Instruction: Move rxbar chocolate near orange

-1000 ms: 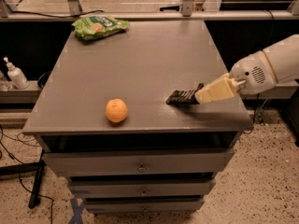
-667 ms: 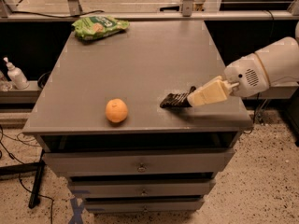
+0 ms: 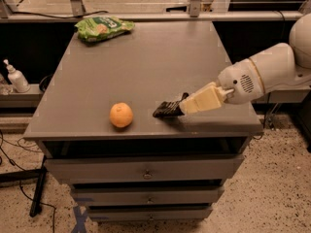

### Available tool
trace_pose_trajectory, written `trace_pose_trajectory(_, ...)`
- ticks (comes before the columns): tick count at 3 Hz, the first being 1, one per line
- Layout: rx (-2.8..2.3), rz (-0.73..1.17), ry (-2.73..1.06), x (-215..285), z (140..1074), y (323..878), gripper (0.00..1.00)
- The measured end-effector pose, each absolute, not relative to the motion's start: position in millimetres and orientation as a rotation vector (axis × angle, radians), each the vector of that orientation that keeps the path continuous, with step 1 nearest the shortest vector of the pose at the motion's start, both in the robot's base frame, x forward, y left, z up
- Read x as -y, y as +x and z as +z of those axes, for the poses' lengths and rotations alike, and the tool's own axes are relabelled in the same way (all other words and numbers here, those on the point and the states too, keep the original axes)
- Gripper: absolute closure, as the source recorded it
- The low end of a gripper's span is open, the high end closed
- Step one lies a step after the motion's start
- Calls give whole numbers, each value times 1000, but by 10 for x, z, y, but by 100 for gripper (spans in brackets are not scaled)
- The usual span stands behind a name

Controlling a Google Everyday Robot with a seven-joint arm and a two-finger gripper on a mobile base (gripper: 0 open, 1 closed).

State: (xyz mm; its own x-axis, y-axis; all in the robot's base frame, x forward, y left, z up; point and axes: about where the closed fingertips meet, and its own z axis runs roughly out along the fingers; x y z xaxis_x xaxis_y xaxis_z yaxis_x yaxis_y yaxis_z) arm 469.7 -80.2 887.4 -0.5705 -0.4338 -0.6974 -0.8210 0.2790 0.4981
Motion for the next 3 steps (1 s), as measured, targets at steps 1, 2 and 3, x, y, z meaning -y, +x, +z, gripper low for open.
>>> trace_pose_trajectory(1, -2107, 1260, -1134, 648, 8861, 4654, 100)
trace_pose_trajectory(2, -2097, 1288, -1135, 509, 8845, 4605, 100)
trace_pose_trajectory(3, -2086, 1307, -1124, 406, 8830, 4541, 100)
